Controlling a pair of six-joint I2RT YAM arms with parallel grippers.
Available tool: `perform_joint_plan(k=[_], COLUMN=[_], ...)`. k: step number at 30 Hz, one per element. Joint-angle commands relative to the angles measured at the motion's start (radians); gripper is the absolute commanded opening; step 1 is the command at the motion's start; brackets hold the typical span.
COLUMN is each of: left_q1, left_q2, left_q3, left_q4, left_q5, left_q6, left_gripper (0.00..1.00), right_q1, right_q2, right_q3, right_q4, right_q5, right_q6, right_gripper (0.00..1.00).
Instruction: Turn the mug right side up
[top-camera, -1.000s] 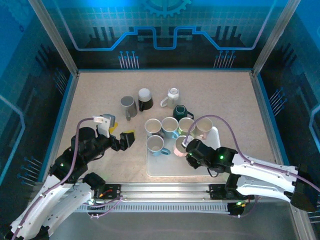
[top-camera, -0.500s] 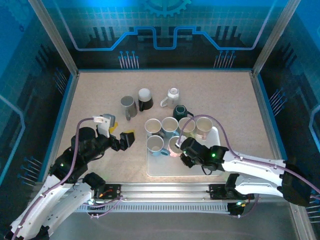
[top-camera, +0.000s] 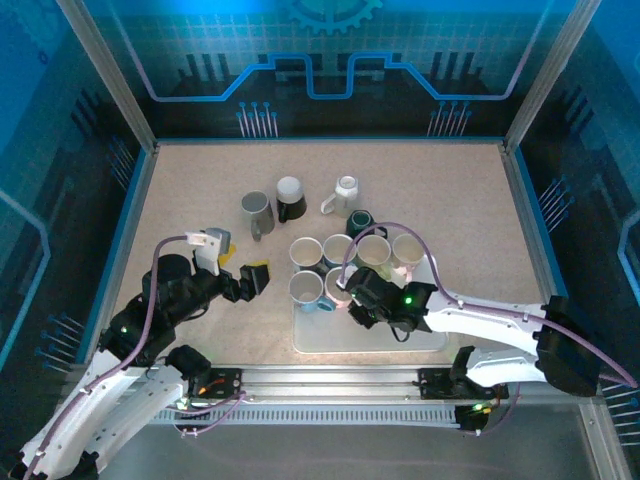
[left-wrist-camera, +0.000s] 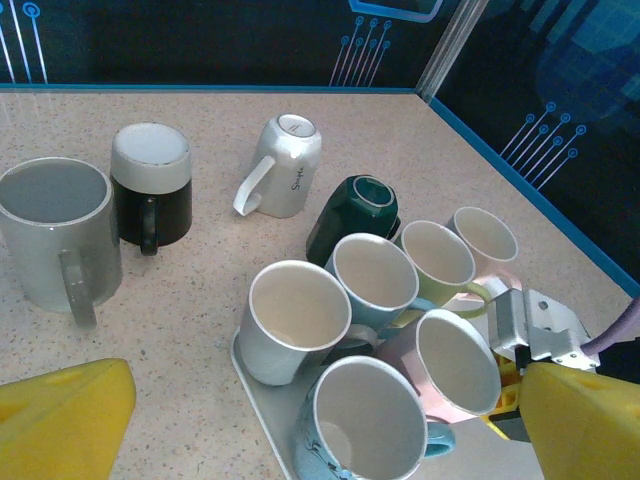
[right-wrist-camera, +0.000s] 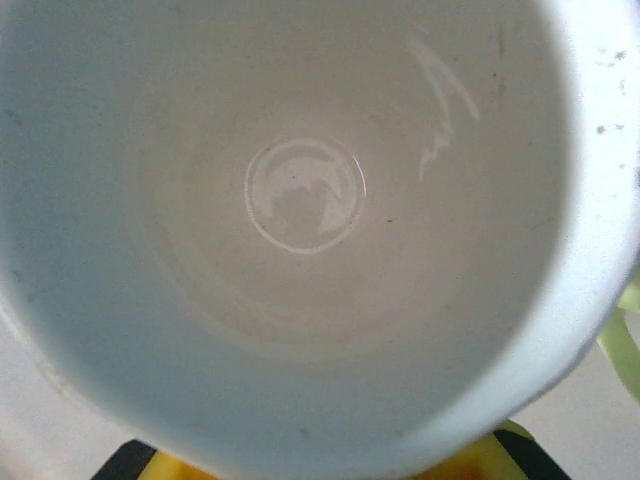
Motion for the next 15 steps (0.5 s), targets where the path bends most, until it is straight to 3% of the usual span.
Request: perform_joint_plan(k=[1, 15], left_q1=[-0.004, -0.004], left_q2=[-0.003, -0.002], left_q3=[-0.01, -0.014], left_q4=[0.02, 0.023], left_q5=[0.004, 0.01], left_q6=[0.015, 0.012], left_gripper=[0.99, 0.99], right_q1=[-0.009, -0.008], right_q2=[-0.008, 0.022], right_q3=[0.053, 0.104], right_q4=[-0.068, -0.159], right_q5=[0.002, -0.06], right_q6=[-0.003, 0.028], right_gripper=[0.09, 0.21])
